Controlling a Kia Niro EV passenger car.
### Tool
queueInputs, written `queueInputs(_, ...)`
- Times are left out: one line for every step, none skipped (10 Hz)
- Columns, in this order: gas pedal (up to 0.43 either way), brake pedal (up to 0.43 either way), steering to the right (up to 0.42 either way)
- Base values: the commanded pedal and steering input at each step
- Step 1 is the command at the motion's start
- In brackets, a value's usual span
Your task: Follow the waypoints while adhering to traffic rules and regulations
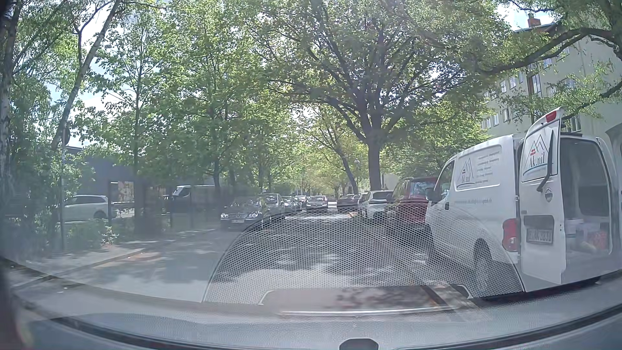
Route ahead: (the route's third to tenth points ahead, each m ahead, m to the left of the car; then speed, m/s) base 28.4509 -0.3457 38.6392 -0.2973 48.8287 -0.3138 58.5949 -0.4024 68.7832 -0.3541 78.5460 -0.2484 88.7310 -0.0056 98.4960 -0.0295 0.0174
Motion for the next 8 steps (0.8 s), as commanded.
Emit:
queueInputs(0.000, 0.067, -0.005)
queueInputs(0.000, 0.091, -0.005)
queueInputs(0.000, 0.128, -0.005)
queueInputs(0.000, 0.134, -0.005)
queueInputs(0.000, 0.140, -0.005)
queueInputs(0.000, 0.140, -0.005)
queueInputs(0.000, 0.152, -0.005)
queueInputs(0.000, 0.152, -0.005)
